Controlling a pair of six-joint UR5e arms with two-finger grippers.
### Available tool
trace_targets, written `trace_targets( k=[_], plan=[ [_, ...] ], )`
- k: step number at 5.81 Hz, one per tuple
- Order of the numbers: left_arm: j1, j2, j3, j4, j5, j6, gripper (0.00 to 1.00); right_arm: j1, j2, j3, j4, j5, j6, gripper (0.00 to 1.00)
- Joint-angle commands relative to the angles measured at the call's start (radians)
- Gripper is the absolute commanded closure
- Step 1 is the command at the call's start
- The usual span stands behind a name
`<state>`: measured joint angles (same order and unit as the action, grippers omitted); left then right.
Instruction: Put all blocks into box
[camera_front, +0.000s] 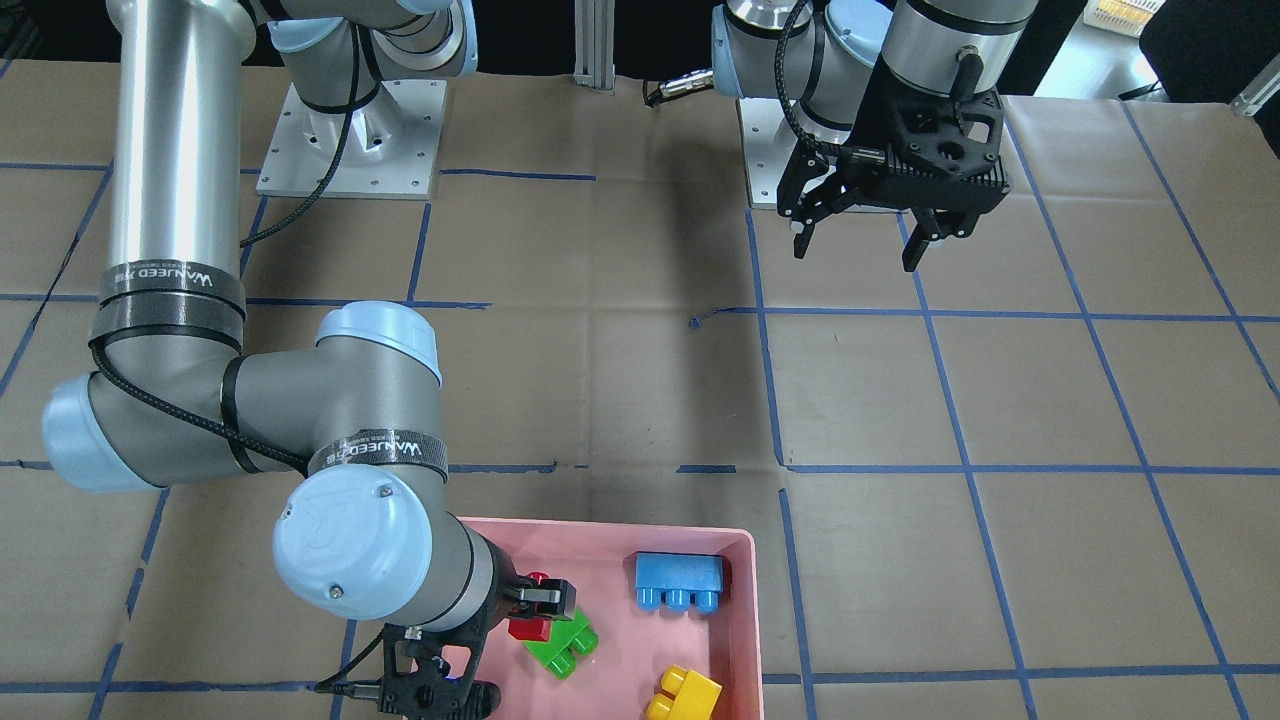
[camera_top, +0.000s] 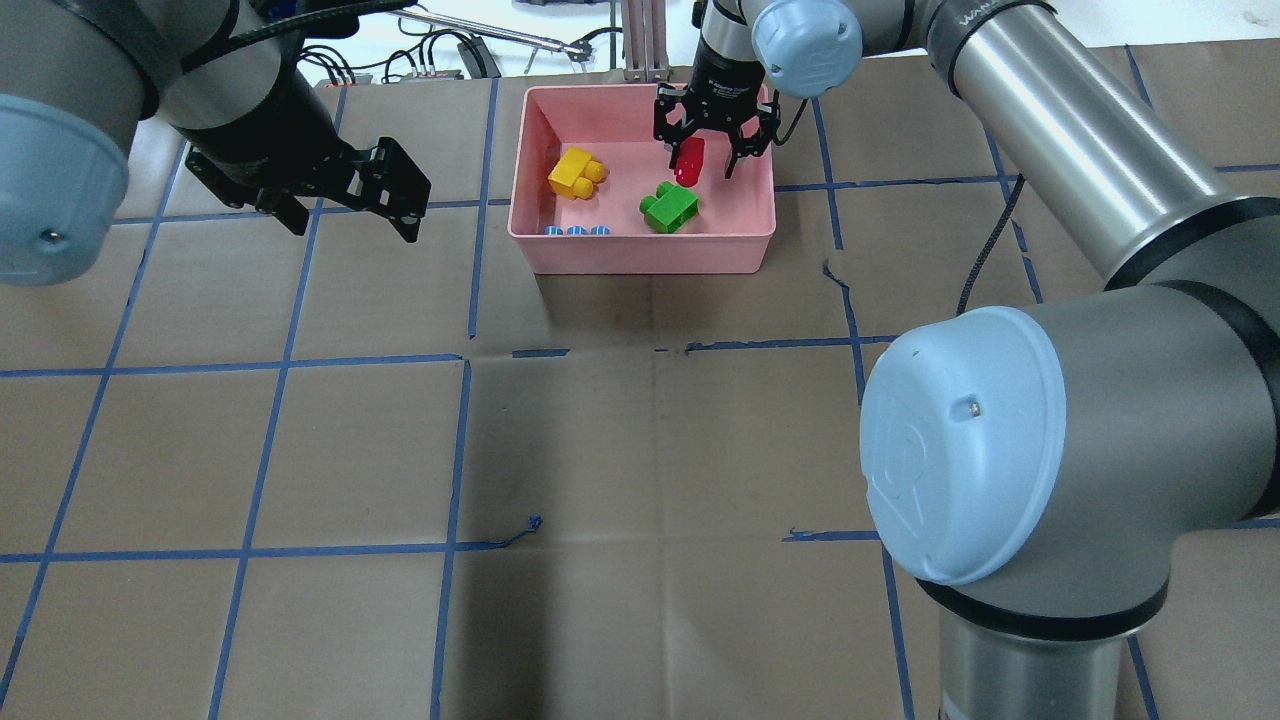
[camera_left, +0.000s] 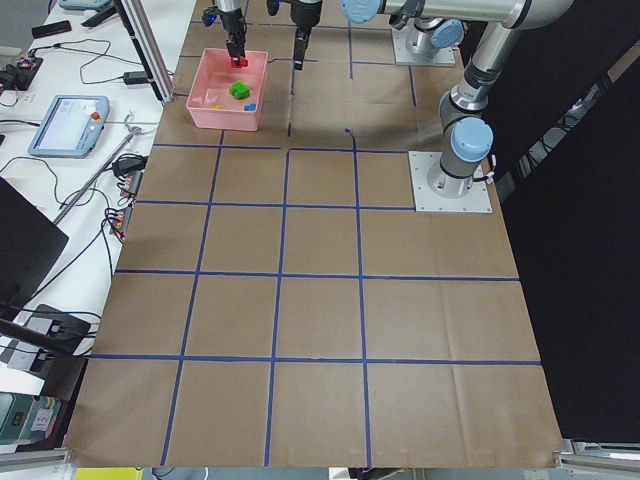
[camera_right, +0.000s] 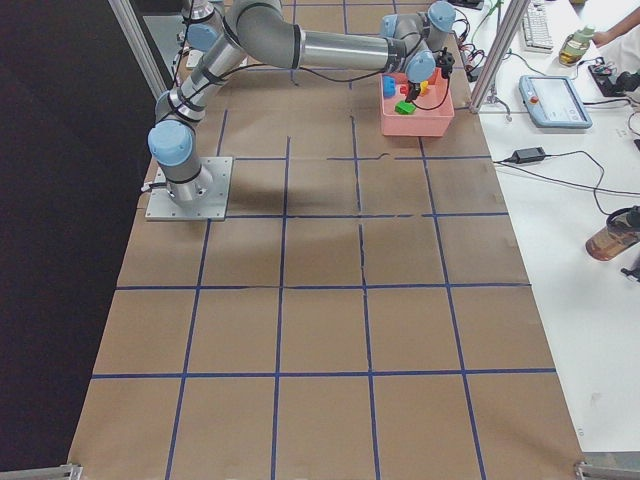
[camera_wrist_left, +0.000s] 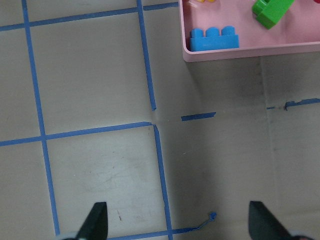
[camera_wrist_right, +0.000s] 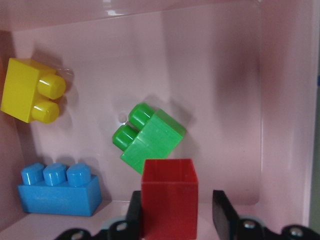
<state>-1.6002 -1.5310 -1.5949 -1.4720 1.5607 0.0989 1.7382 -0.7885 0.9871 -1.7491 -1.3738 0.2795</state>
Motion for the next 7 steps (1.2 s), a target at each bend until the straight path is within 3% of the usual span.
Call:
trace_targets(
  k=[1,3,7],
  plan=[
    [0.0,-0.001,0.0,0.001,-0.001,-0.002,0.0,0.001,-0.006,0.001,0.003,-0.013,-0.002,0.01],
    [0.0,0.0,0.0,0.001,0.002,-0.002,0.0,0.003,-0.005,0.002,0.005,-0.144,-0.114,0.01],
    [0.003,0.002,0.0,0.004,-0.004,-0.005,0.0,0.038,0.0,0.004,-0.047,-0.174,-0.314,0.01]
  ],
)
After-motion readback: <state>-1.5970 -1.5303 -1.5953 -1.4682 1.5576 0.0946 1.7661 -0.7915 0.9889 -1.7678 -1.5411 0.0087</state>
